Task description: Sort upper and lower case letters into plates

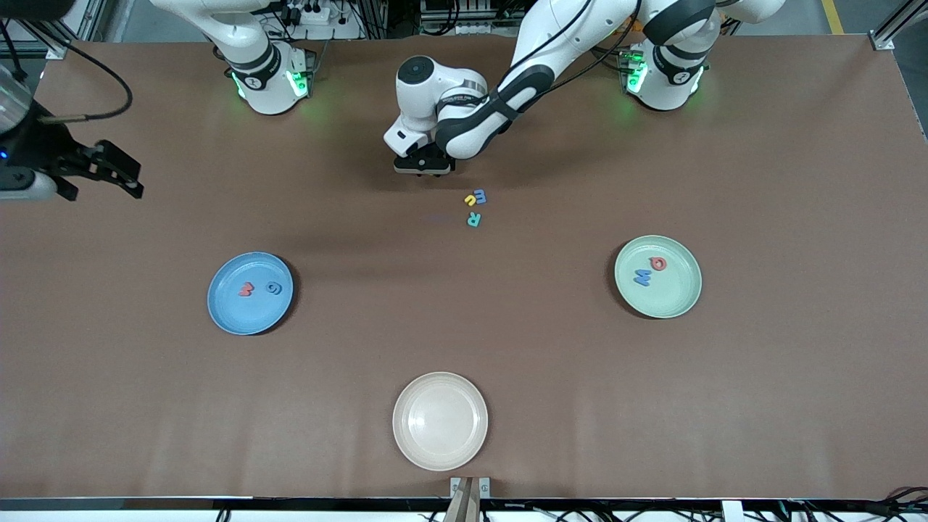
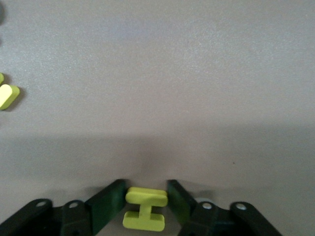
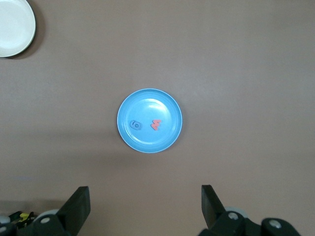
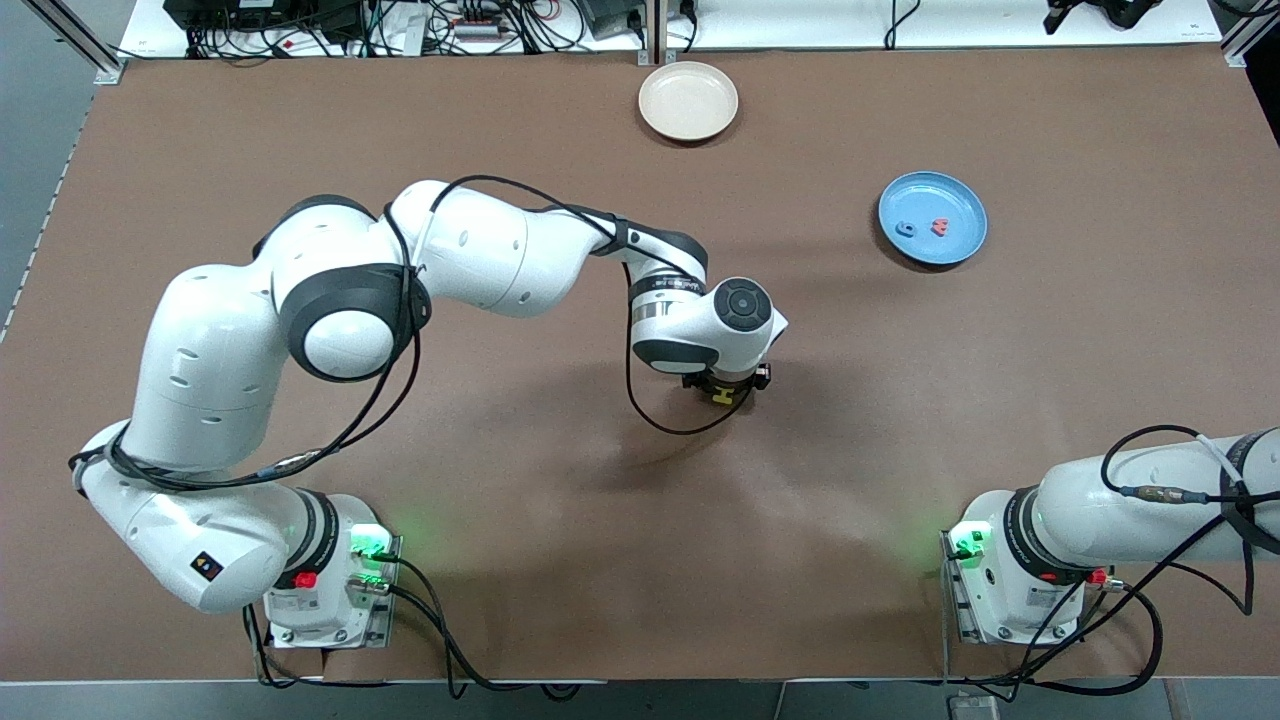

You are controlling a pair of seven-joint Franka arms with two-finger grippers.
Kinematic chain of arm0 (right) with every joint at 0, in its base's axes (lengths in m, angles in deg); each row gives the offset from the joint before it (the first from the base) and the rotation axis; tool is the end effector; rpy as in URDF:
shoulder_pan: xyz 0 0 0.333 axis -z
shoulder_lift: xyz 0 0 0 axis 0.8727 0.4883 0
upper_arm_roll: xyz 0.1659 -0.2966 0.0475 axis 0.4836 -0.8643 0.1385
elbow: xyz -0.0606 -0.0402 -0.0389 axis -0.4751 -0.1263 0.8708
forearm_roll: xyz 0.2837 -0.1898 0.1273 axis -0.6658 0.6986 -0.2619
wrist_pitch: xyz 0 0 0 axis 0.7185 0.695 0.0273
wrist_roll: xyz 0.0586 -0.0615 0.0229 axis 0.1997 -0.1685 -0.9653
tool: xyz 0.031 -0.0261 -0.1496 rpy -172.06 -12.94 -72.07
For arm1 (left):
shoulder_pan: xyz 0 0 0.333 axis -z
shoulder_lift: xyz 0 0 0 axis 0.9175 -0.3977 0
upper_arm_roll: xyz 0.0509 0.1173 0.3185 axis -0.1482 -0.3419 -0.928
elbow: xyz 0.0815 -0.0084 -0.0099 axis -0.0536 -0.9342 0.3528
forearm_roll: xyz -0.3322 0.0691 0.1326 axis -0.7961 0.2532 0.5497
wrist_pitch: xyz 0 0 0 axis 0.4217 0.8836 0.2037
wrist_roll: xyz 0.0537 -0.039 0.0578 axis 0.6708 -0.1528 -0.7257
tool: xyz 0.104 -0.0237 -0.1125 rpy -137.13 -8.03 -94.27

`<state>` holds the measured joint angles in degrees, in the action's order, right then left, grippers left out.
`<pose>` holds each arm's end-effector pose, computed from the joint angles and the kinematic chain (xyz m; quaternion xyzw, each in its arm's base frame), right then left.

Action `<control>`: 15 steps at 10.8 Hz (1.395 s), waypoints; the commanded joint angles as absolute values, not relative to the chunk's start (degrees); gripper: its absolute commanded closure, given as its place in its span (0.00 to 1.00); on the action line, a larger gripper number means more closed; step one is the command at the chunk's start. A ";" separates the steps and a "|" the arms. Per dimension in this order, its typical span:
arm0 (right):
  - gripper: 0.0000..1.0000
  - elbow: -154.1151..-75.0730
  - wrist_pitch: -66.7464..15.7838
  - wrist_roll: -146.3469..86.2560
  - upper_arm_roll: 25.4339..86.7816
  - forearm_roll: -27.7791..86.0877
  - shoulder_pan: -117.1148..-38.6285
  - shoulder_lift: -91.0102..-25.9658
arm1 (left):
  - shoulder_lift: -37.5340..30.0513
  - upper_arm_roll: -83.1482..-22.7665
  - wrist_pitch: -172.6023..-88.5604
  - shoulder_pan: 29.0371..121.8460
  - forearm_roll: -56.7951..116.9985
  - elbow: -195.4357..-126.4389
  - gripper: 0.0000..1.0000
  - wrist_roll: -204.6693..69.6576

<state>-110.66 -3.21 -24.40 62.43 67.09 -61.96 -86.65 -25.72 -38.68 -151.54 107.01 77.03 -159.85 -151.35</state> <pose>0.5052 0.0158 0.6126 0.9996 0.0129 0.0253 0.0088 0.2491 -0.6192 0.1553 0.9994 -0.0183 0.0199 0.0194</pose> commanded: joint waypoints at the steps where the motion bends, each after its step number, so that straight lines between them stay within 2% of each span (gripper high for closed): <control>1: 0.00 -108.39 -0.83 -25.01 62.44 65.82 -60.86 -86.61 | -25.93 -39.12 -151.85 107.26 76.55 -160.81 0.69 -153.52; 4: 0.00 -108.30 -0.48 -25.01 62.52 65.82 -60.77 -86.96 | -25.93 -39.12 -151.85 107.17 74.78 -160.63 0.87 -153.17; 8: 0.00 -107.86 -0.04 -24.93 63.05 65.74 -60.95 -86.61 | -25.15 -39.03 -148.87 103.93 71.64 -160.02 0.87 -144.23; 11: 0.00 -107.68 -0.04 -25.01 62.96 65.74 -60.95 -86.52 | -24.61 -39.03 -142.73 103.40 67.66 -157.21 0.87 -137.71; 15: 0.00 -107.51 -0.04 -25.10 62.96 65.74 -61.04 -86.43 | -23.48 -38.68 -138.24 100.85 65.47 -157.03 0.87 -131.73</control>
